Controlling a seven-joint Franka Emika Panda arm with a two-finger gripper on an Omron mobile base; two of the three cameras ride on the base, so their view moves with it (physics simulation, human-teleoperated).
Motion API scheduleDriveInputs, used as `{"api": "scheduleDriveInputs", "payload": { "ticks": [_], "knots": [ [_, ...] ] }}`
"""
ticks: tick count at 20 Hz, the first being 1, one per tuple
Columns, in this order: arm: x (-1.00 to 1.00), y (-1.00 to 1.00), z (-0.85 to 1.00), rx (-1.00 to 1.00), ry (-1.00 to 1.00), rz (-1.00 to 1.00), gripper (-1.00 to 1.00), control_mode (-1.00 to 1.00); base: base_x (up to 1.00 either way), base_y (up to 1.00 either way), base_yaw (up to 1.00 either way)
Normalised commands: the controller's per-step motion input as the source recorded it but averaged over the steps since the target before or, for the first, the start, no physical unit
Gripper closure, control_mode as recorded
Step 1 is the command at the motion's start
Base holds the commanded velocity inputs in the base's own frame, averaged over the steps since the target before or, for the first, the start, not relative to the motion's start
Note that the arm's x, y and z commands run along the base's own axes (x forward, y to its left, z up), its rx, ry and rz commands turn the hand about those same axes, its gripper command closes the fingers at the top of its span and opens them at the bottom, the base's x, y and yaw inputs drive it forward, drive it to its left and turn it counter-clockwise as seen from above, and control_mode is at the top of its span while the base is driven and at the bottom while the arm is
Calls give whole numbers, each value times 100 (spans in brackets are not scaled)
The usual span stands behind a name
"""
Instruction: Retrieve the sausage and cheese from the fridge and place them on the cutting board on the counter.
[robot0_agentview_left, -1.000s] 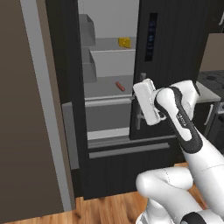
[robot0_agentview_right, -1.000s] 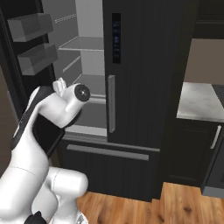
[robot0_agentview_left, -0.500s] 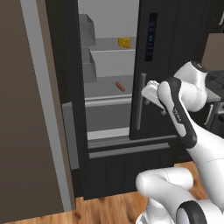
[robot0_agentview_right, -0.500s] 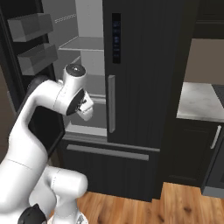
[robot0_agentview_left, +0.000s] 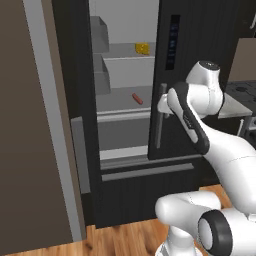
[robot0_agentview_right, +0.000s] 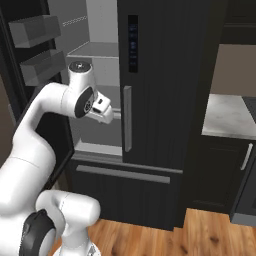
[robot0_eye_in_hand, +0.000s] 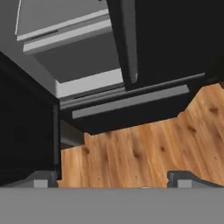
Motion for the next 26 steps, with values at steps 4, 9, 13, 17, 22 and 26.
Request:
{"api": "scheduleDriveInputs", "payload": {
  "ticks": [4,9,13,17,22,26],
  "knots": [
    [23,-17,-16,-19,-4,13,-100,-100,0,0,0],
    [13,-28,-20,-11,-18,13,-100,-100,0,0,0],
    [31,-20,-28,-11,-24,6,-100,-100,0,0,0],
    [53,-4,-14,-2,-14,1,-100,-100,0,0,0],
    [69,-3,0,-1,-2,0,-100,-100,0,0,0],
    [56,-5,0,0,0,0,-100,-100,0,0,0]
  ]
}}
